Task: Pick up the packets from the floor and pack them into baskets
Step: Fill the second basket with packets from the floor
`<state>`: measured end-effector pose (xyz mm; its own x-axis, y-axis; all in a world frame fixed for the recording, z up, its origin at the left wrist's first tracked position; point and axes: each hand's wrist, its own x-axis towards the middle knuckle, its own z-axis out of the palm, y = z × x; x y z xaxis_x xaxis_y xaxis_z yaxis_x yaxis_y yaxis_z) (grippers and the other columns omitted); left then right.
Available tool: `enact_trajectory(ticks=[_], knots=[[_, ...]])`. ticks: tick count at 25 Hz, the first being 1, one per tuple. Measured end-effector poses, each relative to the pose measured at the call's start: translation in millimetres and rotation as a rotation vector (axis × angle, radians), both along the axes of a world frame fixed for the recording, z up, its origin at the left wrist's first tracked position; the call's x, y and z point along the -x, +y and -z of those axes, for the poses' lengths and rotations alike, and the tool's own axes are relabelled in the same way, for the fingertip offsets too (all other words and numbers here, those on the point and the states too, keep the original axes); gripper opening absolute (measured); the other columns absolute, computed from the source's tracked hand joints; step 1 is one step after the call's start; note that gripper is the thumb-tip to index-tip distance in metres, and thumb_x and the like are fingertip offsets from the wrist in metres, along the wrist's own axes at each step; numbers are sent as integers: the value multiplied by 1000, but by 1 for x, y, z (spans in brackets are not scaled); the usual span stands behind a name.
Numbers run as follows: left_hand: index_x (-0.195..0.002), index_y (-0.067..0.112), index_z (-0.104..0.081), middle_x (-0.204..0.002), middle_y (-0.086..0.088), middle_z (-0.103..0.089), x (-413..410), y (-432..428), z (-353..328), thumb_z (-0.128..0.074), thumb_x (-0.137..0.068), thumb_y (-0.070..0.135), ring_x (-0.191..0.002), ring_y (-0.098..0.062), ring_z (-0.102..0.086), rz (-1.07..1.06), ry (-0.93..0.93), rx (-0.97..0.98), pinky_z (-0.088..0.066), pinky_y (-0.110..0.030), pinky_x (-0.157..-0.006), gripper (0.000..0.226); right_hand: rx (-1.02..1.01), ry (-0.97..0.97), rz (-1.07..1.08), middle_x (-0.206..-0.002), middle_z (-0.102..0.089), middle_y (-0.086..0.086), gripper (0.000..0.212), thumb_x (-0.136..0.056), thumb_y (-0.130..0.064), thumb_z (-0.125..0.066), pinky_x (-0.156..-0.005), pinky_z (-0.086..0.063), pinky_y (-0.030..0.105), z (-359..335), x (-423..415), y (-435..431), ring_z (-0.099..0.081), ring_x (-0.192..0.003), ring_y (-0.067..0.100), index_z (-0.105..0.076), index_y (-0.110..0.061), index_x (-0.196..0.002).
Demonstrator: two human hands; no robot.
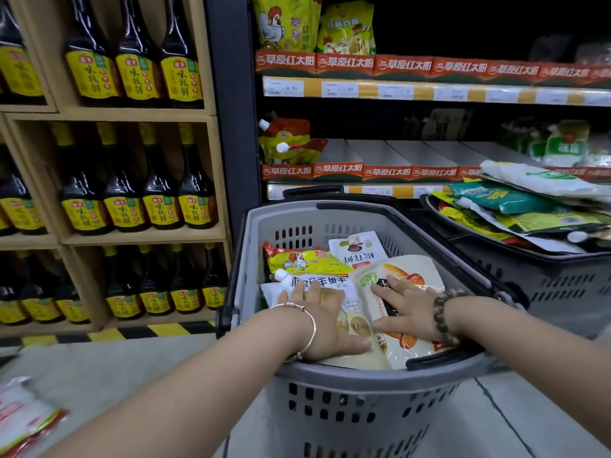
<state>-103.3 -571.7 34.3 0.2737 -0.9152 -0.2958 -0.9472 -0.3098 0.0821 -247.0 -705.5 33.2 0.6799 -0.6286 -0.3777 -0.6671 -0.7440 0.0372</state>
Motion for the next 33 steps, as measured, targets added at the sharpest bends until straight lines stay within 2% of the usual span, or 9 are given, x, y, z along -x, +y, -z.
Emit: enact_trajectory(ticks=[2, 5, 6, 11, 16, 21, 25, 31, 33], knots=[[-149, 34, -1, -158, -5, 8, -2, -2, 1, -37, -79, 77, -145, -31, 9, 8, 7, 23, -1, -50, -117, 90, 28, -44, -9, -159, 9, 0, 79, -87, -69, -34, -118, -10, 43, -3, -3, 3, -1, -146, 21, -1, -34, -150], [-143, 32, -31, -150, -4, -28, -14, 4, -4, -44, -81, 69, -138, -29, -27, 4, 48, 211, -28, -45, -111, 73, 95, -256, -23, -158, -12, 0, 64, -94, -47, -44, -114, -23, 31, -13, -18, 14, -23, -141, 19, -18, -27, -149], [-139, 31, -37, -145, -2, -34, -21, 10, -8, -47, -84, 63, -134, -27, -34, -12, 58, 301, -34, -43, -108, 65, 109, -329, -20, -156, -18, 1, 61, -95, -41, -46, -112, -24, 29, -16, -25, 20, -26, -140, 18, -21, -26, -149], [-135, 28, -43, -140, 2, -41, -75, 84, -34, -49, -92, 41, -125, -20, -44, -88, 29, 621, -36, -34, -104, 45, 158, -546, -95, -146, -40, 1, 55, -93, -37, -52, -106, -36, 35, -37, -90, 75, -41, -130, 20, -33, -24, -143], [-136, 29, -41, -138, 5, -43, -157, 184, -48, -45, -93, 41, -123, -18, -46, -160, -117, 671, -38, -34, -102, 45, 182, -677, -244, -141, -44, -1, 47, -93, -36, -50, -102, -40, 35, -51, -186, 162, -45, -126, 18, -40, -26, -138], [-133, 28, -45, -133, 5, -47, -245, 269, -31, -45, -94, 38, -117, -18, -51, -420, -19, 765, -43, -33, -95, 40, 198, -608, -338, -134, -49, -3, 41, -95, -35, -45, -87, -48, 33, -40, -287, 248, -52, -116, 18, -43, -30, -136], [-128, 26, -48, -130, 0, -50, -306, 324, 11, -43, -94, 36, -113, -23, -53, -598, -22, 699, -45, -35, -88, 35, 179, -516, -379, -140, -45, -2, 41, -95, -29, -45, -95, -45, 36, -17, -367, 299, -48, -123, 21, -45, -26, -135], [-134, 25, -44, -137, -2, -46, -350, 388, 87, -41, -96, 34, -122, -24, -48, -715, -21, 505, -36, -35, -99, 39, 224, -309, -515, -129, -51, 6, 32, -94, -27, -43, -80, -43, 34, 31, -442, 354, -52, -116, 30, -49, -20, -125], [-135, 26, -43, -136, -1, -46, -363, 403, 110, -41, -96, 34, -121, -23, -50, -744, -14, 461, -37, -35, -100, 39, 242, -241, -590, -129, -51, 9, 32, -93, -26, -43, -83, -44, 34, 46, -456, 361, -52, -115, 30, -49, -18, -124]])
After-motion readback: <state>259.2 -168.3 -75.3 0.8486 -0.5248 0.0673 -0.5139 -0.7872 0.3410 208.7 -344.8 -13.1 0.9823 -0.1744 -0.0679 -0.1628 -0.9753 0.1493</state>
